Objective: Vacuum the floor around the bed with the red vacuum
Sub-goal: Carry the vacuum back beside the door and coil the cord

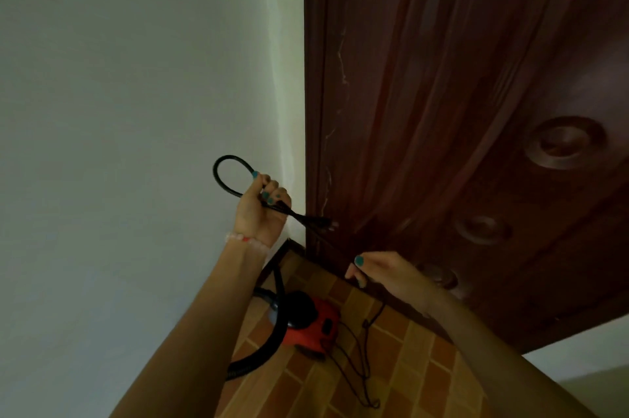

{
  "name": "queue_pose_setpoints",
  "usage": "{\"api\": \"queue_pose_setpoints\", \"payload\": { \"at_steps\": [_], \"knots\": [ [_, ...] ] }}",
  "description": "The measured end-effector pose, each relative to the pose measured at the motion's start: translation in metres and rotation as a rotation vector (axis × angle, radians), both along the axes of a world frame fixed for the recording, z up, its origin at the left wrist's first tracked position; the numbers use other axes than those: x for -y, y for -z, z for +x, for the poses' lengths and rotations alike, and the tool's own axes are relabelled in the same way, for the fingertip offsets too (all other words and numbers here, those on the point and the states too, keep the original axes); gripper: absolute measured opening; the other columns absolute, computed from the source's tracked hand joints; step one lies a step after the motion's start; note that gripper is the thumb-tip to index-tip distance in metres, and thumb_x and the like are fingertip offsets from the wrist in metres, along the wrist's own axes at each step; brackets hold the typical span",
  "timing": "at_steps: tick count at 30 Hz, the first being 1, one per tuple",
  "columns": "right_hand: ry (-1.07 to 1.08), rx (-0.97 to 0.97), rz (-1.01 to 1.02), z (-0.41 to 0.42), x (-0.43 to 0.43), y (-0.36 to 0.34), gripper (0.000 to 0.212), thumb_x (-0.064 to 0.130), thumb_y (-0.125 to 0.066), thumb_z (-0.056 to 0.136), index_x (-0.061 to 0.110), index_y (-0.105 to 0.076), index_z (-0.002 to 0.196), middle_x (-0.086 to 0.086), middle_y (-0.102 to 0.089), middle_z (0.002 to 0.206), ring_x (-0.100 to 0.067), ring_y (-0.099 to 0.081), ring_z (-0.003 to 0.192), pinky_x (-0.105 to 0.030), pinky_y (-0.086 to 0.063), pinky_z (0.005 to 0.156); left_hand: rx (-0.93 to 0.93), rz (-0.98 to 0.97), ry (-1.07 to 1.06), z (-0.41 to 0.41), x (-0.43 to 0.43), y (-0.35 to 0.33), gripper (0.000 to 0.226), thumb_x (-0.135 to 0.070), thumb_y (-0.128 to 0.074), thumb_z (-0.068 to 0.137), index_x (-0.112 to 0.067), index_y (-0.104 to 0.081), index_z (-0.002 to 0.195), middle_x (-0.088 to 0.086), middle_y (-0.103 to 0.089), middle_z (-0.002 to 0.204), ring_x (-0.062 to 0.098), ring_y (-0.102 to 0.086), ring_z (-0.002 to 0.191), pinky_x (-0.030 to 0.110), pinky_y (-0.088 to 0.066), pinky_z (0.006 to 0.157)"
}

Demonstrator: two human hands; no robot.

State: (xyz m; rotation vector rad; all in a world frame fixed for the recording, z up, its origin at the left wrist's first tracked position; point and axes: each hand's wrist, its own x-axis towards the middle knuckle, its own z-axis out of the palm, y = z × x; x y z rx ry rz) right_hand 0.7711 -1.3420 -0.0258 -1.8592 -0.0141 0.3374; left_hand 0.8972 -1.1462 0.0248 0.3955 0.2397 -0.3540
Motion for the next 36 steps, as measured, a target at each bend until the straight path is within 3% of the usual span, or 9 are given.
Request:
{"api": "queue_pose_setpoints", "payload": {
  "at_steps": [7,10,13,16,19,25,32,34,36],
  "knots": [
    [-0.112,-0.127,-0.290,0.002,0.015,0.043,0.021,0.023,-0.052,0.097,0.021,-0.073,0.098,0.012,-0.065,0.082,0.000,-0.061,0.081,-0.019,-0.045,0.079,-0.100,-0.236,0.119,0.006,-0.042,0.008,0.030,-0.007,-0.050,0.094,-0.004,-0.052,0.064,0.002,-0.043,0.048,0.009,-0.040,0.030,0.011,-0.032,0.028],
    [-0.033,0.053,-0.440,0.012,0.017,0.035,0.017,0.018,-0.056,0.094,0.017,-0.072,0.099,0.005,-0.065,0.091,-0.008,-0.060,0.090,-0.019,-0.042,0.078,-0.101,0.148,0.342,-0.007,-0.047,0.016,0.021,0.013,-0.072,0.065,-0.001,-0.058,0.071,0.005,-0.052,0.054,0.008,-0.050,0.036,0.011,-0.036,0.029],
    [-0.025,0.214,-0.500,0.022,0.007,0.009,0.014,0.017,-0.060,0.091,0.015,-0.073,0.097,0.006,-0.057,0.088,-0.011,-0.056,0.090,-0.020,-0.043,0.081,-0.043,0.627,0.410,-0.024,-0.033,0.035,0.017,0.008,-0.047,0.088,-0.005,-0.056,0.082,0.008,-0.056,0.063,0.012,-0.060,0.047,0.018,-0.052,0.045],
    [-0.111,0.347,-0.596,0.029,-0.009,-0.014,0.011,0.025,-0.065,0.087,0.019,-0.073,0.091,0.001,-0.061,0.091,-0.015,-0.059,0.089,-0.031,-0.047,0.080,0.083,0.760,0.632,-0.047,-0.018,0.047,0.011,0.001,-0.049,0.093,-0.007,-0.057,0.090,0.014,-0.067,0.087,0.022,-0.071,0.073,0.041,-0.060,0.063],
    [-0.116,0.401,-0.749,0.034,-0.017,-0.032,0.019,0.040,-0.069,0.082,0.022,-0.068,0.090,0.009,-0.060,0.092,-0.010,-0.056,0.084,-0.025,-0.042,0.070,0.191,0.758,0.862,-0.066,-0.008,0.052,0.017,-0.017,-0.048,0.098,-0.008,-0.054,0.112,0.015,-0.068,0.102,0.026,-0.070,0.081,0.039,-0.060,0.063],
    [0.022,0.248,-0.757,0.030,-0.001,-0.024,0.031,0.054,-0.068,0.076,0.027,-0.052,0.073,0.014,-0.056,0.072,-0.005,-0.054,0.069,-0.024,-0.043,0.061,0.455,0.983,0.920,-0.075,-0.002,0.056,0.012,-0.018,-0.059,0.092,-0.006,-0.059,0.088,-0.004,-0.051,0.047,0.007,-0.050,0.039,0.019,-0.046,0.044],
    [0.188,0.004,-0.115,0.015,0.026,0.008,0.013,0.010,-0.063,0.088,0.014,-0.062,0.076,0.001,-0.064,0.068,-0.007,-0.059,0.070,-0.021,-0.044,0.073,0.148,0.499,0.632,-0.056,-0.015,0.058,0.028,-0.008,-0.039,0.097,-0.007,-0.067,0.094,-0.010,-0.035,0.035,0.000,-0.032,0.025,0.013,-0.029,0.028],
    [0.206,-0.045,-0.057,0.009,0.022,0.015,0.012,0.013,-0.061,0.090,0.017,-0.066,0.080,0.000,-0.069,0.076,-0.006,-0.063,0.079,-0.020,-0.044,0.079,0.061,0.186,0.540,-0.055,-0.016,0.055,0.012,-0.005,-0.065,0.082,-0.007,-0.073,0.090,-0.009,-0.036,0.034,0.001,-0.034,0.023,0.012,-0.029,0.025],
    [0.256,-0.021,-0.022,0.004,0.011,0.018,0.013,0.010,-0.057,0.093,0.013,-0.068,0.088,-0.004,-0.068,0.079,0.003,-0.063,0.074,-0.012,-0.044,0.074,0.008,-0.023,0.455,-0.054,-0.017,0.054,0.041,-0.001,-0.084,0.059,-0.005,-0.071,0.098,-0.007,-0.040,0.039,0.003,-0.038,0.026,0.011,-0.032,0.027]
  ]
}}
